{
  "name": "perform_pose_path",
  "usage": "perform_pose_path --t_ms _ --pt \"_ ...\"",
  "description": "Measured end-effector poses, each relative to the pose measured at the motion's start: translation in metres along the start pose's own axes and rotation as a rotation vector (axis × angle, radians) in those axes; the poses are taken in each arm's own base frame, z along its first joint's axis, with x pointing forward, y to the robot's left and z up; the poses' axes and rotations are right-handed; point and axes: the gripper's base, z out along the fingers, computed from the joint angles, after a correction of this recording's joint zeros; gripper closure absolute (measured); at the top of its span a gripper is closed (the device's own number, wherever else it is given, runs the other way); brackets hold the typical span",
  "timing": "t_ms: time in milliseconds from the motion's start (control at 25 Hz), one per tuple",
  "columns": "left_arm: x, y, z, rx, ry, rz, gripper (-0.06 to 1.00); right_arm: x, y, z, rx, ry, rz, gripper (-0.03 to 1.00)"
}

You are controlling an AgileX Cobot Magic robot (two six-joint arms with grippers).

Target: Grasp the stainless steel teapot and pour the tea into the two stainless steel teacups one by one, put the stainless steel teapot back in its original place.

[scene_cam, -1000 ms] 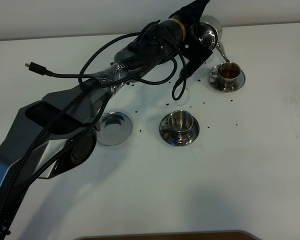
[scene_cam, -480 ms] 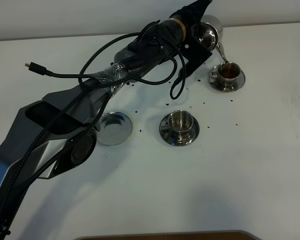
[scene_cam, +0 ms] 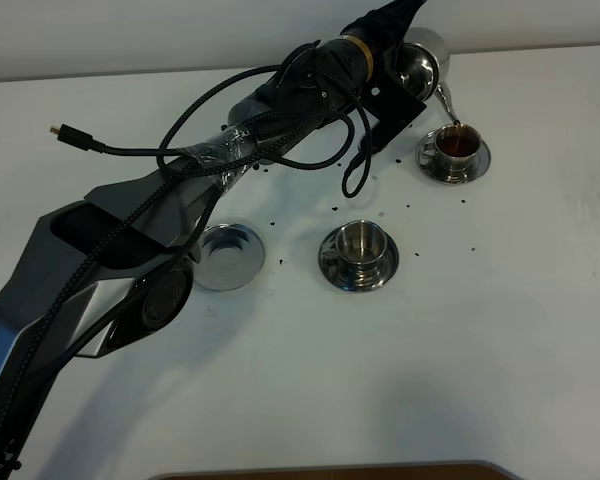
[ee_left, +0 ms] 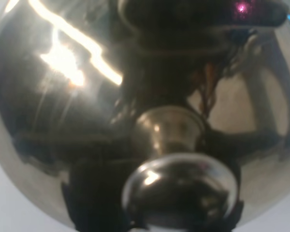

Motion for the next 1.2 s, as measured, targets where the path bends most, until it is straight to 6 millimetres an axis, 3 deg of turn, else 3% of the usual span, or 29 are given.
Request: perform_pose_path --t_ms 440,1200 --pt "0.0 -0.002 0.0 0.031 -0.005 -0.026 0.7 0.0 0.0 0.0 0.0 0.0 0.0 0.72" --pt "-0.004 -0.014 -0.002 0.167 -0.026 -0.3 0.7 0.0 0.0 0.0 0.0 0.0 0.0 0.73"
